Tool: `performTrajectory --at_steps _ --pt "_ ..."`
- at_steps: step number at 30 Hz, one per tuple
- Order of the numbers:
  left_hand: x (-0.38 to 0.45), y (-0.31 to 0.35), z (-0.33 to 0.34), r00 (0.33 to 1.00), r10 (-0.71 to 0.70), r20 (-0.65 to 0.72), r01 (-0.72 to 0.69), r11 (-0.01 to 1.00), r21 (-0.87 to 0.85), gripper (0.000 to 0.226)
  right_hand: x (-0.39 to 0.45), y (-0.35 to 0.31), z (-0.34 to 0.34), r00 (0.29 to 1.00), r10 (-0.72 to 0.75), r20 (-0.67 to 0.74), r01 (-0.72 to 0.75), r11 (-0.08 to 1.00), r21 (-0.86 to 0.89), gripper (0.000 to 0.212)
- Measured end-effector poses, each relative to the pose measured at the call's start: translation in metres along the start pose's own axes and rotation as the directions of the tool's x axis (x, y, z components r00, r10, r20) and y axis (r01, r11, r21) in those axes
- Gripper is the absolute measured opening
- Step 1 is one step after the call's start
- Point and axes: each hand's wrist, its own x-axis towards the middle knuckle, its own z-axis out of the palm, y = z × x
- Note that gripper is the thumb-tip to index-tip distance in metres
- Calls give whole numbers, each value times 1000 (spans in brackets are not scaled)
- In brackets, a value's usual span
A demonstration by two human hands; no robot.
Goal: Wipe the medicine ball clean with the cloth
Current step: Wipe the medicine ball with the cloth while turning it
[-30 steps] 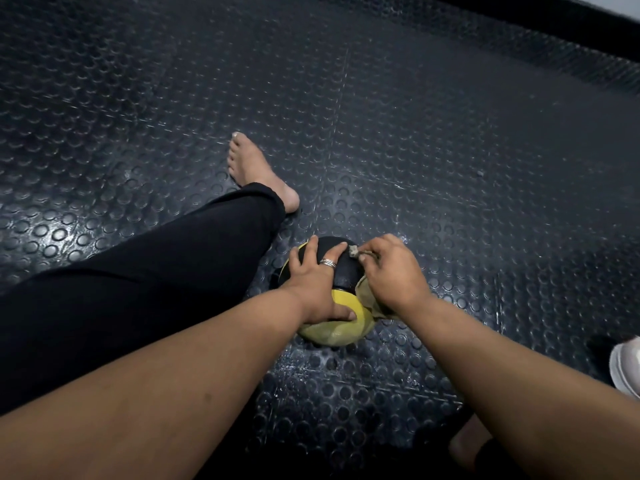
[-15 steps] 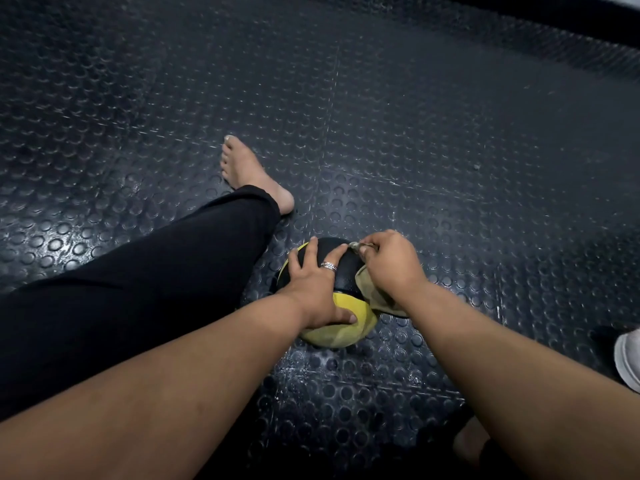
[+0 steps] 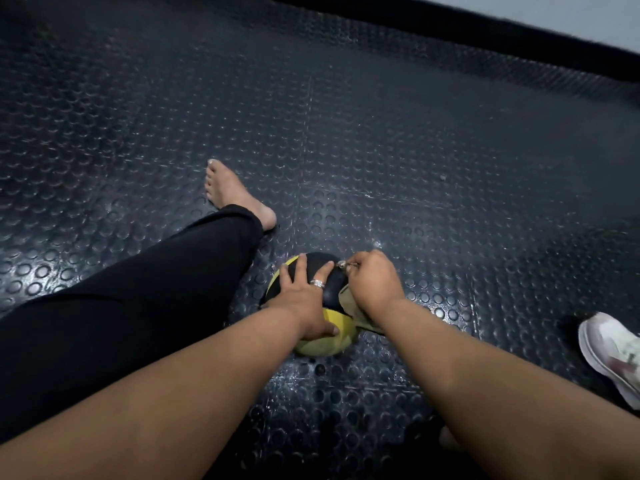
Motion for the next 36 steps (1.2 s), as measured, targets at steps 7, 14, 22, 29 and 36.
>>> performTrajectory --at_steps 7,14,22,29,36 --pt "-26 -4 8 999 32 -28 -27 982 187 108 -38 6 -15 991 -35 132 29 999 42 16" --pt "-57 -6 11 994 95 56 -109 919 379 91 -74 23 -23 972 -18 232 19 1000 -2 16" --pt "-70 -20 10 1000 7 15 -11 955 297 93 -92 22 -26 987 60 147 -70 995 66 21" --pt "-70 -30 6 995 77 -62 -63 978 201 87 -88 26 -10 990 77 115 -93 987 133 23" --pt "-57 -24 5 953 216 -212 -171 963 210 76 -84 -1 18 999 17 37 -23 987 162 31"
